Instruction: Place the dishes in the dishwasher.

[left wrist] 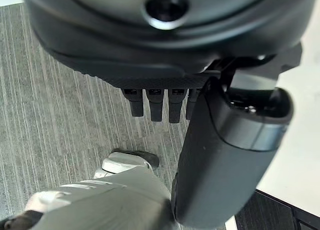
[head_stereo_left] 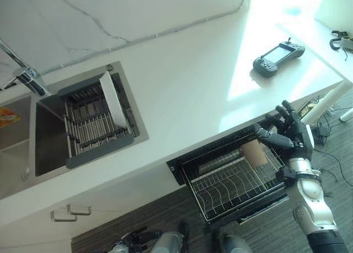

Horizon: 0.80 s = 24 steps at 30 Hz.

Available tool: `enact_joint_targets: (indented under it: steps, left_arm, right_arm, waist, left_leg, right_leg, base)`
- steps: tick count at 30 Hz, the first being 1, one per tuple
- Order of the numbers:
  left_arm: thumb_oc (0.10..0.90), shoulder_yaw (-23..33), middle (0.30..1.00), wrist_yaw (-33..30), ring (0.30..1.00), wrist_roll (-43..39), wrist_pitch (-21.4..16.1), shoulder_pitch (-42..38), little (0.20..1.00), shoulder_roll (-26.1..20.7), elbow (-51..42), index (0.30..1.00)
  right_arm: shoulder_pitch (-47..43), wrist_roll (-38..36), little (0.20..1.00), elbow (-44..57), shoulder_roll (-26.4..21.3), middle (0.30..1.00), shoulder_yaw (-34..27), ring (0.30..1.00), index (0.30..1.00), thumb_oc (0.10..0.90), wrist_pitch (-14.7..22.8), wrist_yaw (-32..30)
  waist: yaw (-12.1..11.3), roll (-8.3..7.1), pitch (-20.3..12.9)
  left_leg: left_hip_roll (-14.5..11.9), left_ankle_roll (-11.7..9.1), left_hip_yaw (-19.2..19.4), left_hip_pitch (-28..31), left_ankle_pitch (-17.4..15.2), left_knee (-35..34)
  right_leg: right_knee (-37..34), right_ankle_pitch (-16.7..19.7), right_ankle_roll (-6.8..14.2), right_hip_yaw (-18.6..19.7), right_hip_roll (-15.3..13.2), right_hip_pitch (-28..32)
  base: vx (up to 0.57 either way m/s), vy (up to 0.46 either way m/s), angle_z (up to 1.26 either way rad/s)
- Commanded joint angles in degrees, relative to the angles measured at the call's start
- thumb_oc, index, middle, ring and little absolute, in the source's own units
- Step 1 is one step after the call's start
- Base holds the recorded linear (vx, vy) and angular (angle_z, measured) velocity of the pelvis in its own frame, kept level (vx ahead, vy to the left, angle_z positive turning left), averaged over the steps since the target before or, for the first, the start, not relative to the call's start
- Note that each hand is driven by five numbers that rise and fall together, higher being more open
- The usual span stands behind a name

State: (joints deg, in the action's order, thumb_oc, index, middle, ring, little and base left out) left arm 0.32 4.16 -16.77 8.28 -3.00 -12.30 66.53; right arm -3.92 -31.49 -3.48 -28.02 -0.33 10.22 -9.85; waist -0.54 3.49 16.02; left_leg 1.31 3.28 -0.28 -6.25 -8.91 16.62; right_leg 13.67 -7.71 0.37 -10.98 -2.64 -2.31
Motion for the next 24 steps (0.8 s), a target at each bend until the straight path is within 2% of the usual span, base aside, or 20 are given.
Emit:
enact_joint_targets:
  steps: [1,3,5,9,11,13,15,17,18,19,21,22,23,24]
  left_arm:
    - [0.800,-3.83,0.900,-0.34,0.900,4.37,2.68,9.55,0.900,-1.53,3.86,0.900]
    - [0.800,-3.38,0.900,-1.41,0.900,3.64,2.63,10.14,0.900,-1.58,3.35,0.900]
    - [0.800,-2.13,0.900,-1.45,0.900,2.69,2.84,10.08,0.900,-1.90,3.02,0.900]
    - [0.800,-1.47,0.900,0.18,0.900,4.03,1.05,10.78,0.900,-1.18,4.73,0.900]
    - [0.800,-1.92,0.900,0.05,0.900,5.42,1.93,10.53,0.900,-0.99,5.31,0.900]
    - [0.800,-1.98,0.900,-0.28,0.900,6.10,1.42,10.89,0.900,-0.52,5.70,0.900]
    - [0.800,-2.28,0.900,-0.45,0.900,6.50,2.50,10.98,0.900,-0.48,5.12,0.900]
    - [0.800,-2.49,0.900,-1.20,0.900,7.82,3.24,10.53,0.900,-0.39,5.14,0.900]
    - [0.800,-3.00,0.900,-1.54,0.900,9.04,3.97,9.91,0.900,-0.51,5.16,0.900]
    - [0.800,-4.06,0.900,-2.45,0.900,8.87,4.94,8.86,0.900,-0.82,5.45,0.900]
    - [0.800,-3.51,0.900,-4.08,0.900,6.94,3.57,8.84,0.900,-1.37,5.51,0.900]
    - [0.800,-3.52,0.900,-4.09,0.900,6.94,3.56,8.85,0.900,-1.37,5.51,0.900]
    - [0.800,-3.03,0.900,-4.39,0.900,6.45,3.65,9.07,0.900,-1.88,5.11,0.900]
    - [0.800,-2.87,0.900,-4.18,0.900,6.46,3.92,9.15,0.900,-2.19,5.07,0.900]
  right_arm:
    - [-8.24,2.24,0.900,6.13,-0.40,0.900,-1.40,0.900,0.900,0.800,7.73,1.09]
    - [-9.59,2.12,0.900,6.18,0.01,0.900,-0.08,0.900,0.900,0.800,8.11,1.26]
    - [-11.89,1.55,0.900,5.33,-0.14,0.900,1.16,0.900,0.900,0.800,7.93,1.92]
    - [-14.63,2.16,0.900,4.85,-0.10,0.900,2.10,0.900,0.900,0.800,6.30,1.82]
    - [-13.93,3.15,0.900,5.44,-0.28,0.900,1.65,0.900,0.900,0.800,5.29,2.55]
    - [-13.80,3.31,0.900,5.55,-0.47,0.900,1.96,0.900,0.900,0.800,5.59,2.29]
    - [-13.61,3.72,0.900,5.94,-0.56,0.900,1.39,0.900,0.900,0.800,5.46,1.34]
    - [-12.95,4.24,0.900,6.69,-0.81,0.900,0.63,0.900,0.900,0.800,5.36,0.21]
    - [-12.46,4.44,0.900,7.31,-1.31,0.900,-0.24,0.900,0.900,0.800,5.51,-0.87]
    - [-10.50,4.18,0.900,8.97,-1.80,0.900,-2.52,0.900,0.900,0.800,5.23,-3.10]
    - [-8.54,4.00,0.900,9.82,-1.29,0.900,-3.23,0.900,0.900,0.800,5.58,-3.37]
    - [-8.53,4.00,0.900,9.83,-1.29,0.900,-3.23,0.900,0.900,0.800,5.58,-3.37]
    - [-8.13,3.41,0.900,9.61,-0.98,0.900,-3.30,0.900,0.900,0.800,6.20,-2.91]
    - [-7.93,3.20,0.900,9.53,-0.79,0.900,-3.22,0.900,0.900,0.800,6.65,-2.67]
  waist:
    - [-3.08,-1.22,-3.09]
    - [-4.19,-1.05,-2.64]
    - [-5.31,-0.65,-1.94]
    - [-5.63,-1.13,-2.12]
    - [-4.88,-1.80,-2.47]
    - [-5.16,-2.67,-2.42]
    - [-4.53,-2.31,-2.68]
    - [-4.06,-1.84,-2.74]
    - [-3.50,-1.53,-2.85]
    - [-2.27,-0.87,-2.87]
    - [-2.23,-0.68,-2.35]
    - [-2.26,-0.68,-2.36]
    - [-2.39,-0.36,-2.39]
    - [-2.51,-0.34,-2.34]
  left_leg:
    - [2.07,3.41,1.22,-1.93,-5.06,0.56]
    - [1.60,2.98,1.76,-2.14,-5.04,0.56]
    - [0.31,1.24,2.41,-2.40,-4.17,0.56]
    - [-0.79,-1.95,3.10,-6.06,-0.51,0.56]
    - [0.03,-1.68,3.00,-4.45,-0.80,0.56]
    - [1.32,-1.36,-0.02,-2.26,-1.05,0.56]
    - [-1.74,-2.50,-0.88,-1.28,-1.52,0.56]
    - [-3.60,-3.49,-1.29,-1.99,-1.06,0.56]
    - [-4.80,-3.74,-0.43,-2.36,-1.08,0.56]
    - [-5.51,-3.60,1.35,-2.47,-1.98,0.56]
    - [-3.01,-0.76,1.39,-0.86,-3.81,0.56]
    - [-3.00,-0.73,1.42,-0.85,-3.82,0.56]
    - [-2.20,0.44,1.46,-0.37,-4.73,0.56]
    - [-2.04,0.92,1.74,-0.25,-5.05,0.56]
  right_leg:
    - [8.06,-2.18,4.61,-1.23,-0.55,4.82]
    - [8.39,-2.29,4.91,-3.98,-0.70,2.97]
    - [4.11,-5.34,3.37,-5.69,-0.19,4.12]
    - [3.52,-8.85,1.80,-3.91,0.51,3.16]
    - [3.52,-8.80,1.27,-2.39,0.30,3.04]
    - [3.52,-7.90,1.17,-0.70,-0.44,2.51]
    - [3.52,-8.24,1.18,-0.63,-0.64,3.19]
    - [3.52,-8.55,1.33,-1.08,-1.14,3.86]
    - [3.52,-8.82,1.71,-1.75,-1.82,4.25]
    - [3.52,-8.37,3.06,-3.23,-4.19,4.76]
    - [3.52,-4.66,5.13,-2.90,-6.75,4.86]
    - [3.52,-4.64,5.16,-2.87,-6.76,4.85]
    - [3.52,-2.06,5.50,-3.02,-6.67,4.98]
    - [4.17,-1.47,5.68,-3.35,-6.42,4.71]
  base:
    - [0.02,-0.037,0.01]
    - [-0.05,-0.123,-0.07]
    - [-0.11,-0.171,-0.71]
    - [-0.17,-0.207,-0.33]
    - [-0.09,-0.056,0.19]
    - [-0.06,0.123,0.00]
    - [-0.02,0.260,-0.08]
    - [0.04,0.315,0.11]
    - [0.11,0.763,0.41]
    - [0.13,0.874,1.19]
    - [0.13,0.742,0.64]
    - [0.10,0.429,-0.65]
    - [0.06,0.223,-0.47]
    - [0.06,0.267,-0.19]
